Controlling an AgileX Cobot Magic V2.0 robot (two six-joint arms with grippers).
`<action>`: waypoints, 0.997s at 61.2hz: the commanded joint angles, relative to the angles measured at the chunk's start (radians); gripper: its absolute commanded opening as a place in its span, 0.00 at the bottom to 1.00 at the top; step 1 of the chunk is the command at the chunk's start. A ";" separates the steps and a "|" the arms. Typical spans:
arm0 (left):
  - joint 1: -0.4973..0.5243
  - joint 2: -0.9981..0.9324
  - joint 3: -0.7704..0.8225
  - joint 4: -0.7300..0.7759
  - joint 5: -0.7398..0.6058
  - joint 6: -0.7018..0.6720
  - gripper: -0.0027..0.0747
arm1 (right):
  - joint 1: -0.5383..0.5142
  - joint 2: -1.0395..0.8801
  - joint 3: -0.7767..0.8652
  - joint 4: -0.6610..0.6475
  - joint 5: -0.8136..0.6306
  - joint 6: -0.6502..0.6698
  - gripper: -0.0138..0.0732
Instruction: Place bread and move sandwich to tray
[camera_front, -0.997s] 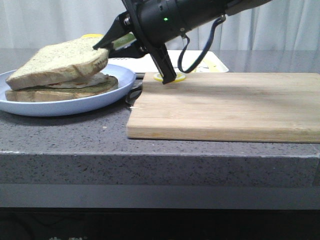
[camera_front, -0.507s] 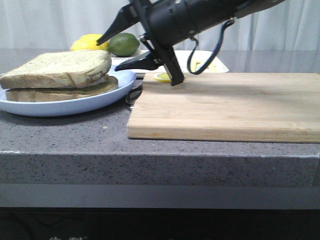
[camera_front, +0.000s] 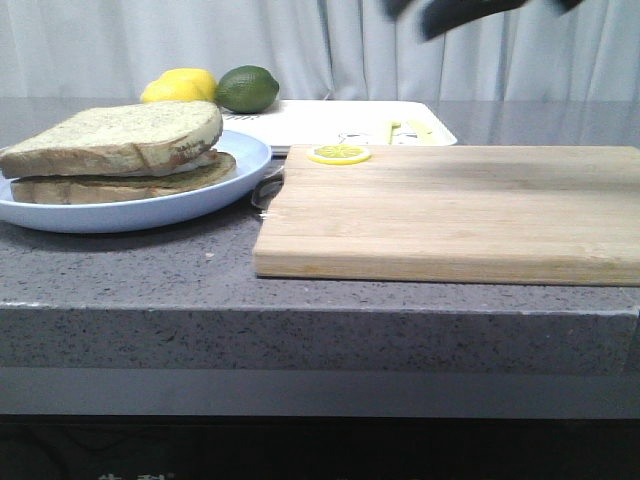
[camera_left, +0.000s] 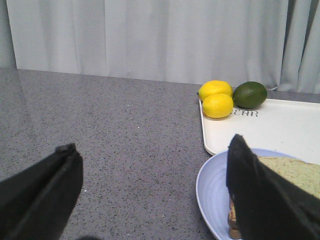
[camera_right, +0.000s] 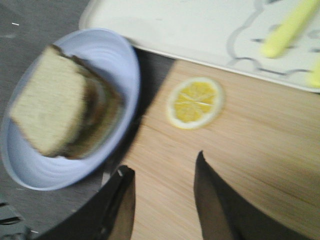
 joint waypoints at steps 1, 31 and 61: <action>0.001 0.009 -0.026 -0.001 -0.086 -0.003 0.77 | -0.042 -0.107 -0.027 -0.272 0.021 0.113 0.51; 0.001 0.009 -0.026 -0.001 -0.084 -0.003 0.77 | -0.067 -0.491 0.223 -0.588 0.036 0.311 0.08; 0.001 0.009 -0.026 -0.001 -0.084 -0.003 0.77 | -0.067 -1.226 0.852 -0.593 -0.352 0.309 0.07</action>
